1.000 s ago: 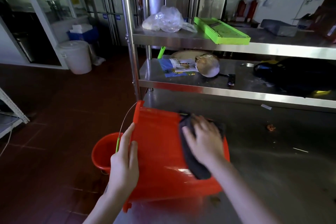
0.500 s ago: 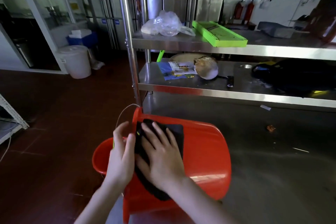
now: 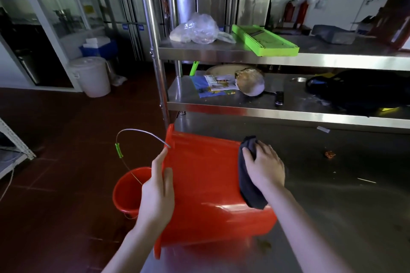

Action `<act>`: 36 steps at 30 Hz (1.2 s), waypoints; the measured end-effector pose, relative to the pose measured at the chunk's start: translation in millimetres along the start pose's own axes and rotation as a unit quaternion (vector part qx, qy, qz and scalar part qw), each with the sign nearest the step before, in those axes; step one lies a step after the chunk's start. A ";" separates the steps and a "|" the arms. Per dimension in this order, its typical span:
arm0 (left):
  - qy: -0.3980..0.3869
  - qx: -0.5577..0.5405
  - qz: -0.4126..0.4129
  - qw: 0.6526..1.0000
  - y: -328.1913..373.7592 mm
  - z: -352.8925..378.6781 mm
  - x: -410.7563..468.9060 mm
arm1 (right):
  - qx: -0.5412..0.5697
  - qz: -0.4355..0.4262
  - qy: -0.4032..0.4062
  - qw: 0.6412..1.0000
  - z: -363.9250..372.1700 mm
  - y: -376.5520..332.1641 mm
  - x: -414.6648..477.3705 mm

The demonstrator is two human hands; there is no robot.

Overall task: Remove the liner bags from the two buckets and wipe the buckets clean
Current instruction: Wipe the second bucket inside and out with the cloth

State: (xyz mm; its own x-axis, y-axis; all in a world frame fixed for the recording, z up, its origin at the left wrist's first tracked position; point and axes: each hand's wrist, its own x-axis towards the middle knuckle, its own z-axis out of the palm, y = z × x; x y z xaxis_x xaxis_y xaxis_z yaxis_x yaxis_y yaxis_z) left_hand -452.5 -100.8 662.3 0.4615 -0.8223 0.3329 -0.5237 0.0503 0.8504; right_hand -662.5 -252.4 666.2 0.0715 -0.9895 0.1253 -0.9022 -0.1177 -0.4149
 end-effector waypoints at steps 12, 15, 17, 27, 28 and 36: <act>0.021 0.025 0.011 0.999 -6.0 -3.7 7.0 | 0.020 -0.308 0.056 0.950 30.0 -84.7 -60.1; 0.013 -0.003 0.013 1.000 -6.1 -3.0 1.6 | -0.004 -0.221 0.074 0.972 13.5 -32.6 -37.0; 0.013 -0.004 0.017 1.000 -5.0 -3.0 -2.3 | -0.020 -0.134 0.038 0.990 1.3 -4.7 -15.3; 0.026 0.041 0.022 0.999 -10.0 -13.0 -20.4 | 0.010 -0.268 -0.002 0.963 27.8 -126.3 -37.9; 0.023 0.068 0.017 0.997 -8.2 -16.1 -19.3 | 0.020 -0.287 0.006 0.958 30.2 -132.9 -48.1; 0.141 0.337 0.118 0.923 51.7 -32.1 56.4 | 0.038 -0.295 0.032 0.954 31.9 -123.5 -94.9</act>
State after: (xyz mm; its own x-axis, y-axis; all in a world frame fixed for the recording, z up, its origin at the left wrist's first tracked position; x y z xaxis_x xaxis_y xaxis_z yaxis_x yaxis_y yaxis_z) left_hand -430.7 -126.3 738.2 0.3956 -0.6476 0.6512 -0.9165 -0.2325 0.3255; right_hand -544.3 -146.7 676.8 0.5280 -0.7429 0.4116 -0.6800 -0.6601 -0.3191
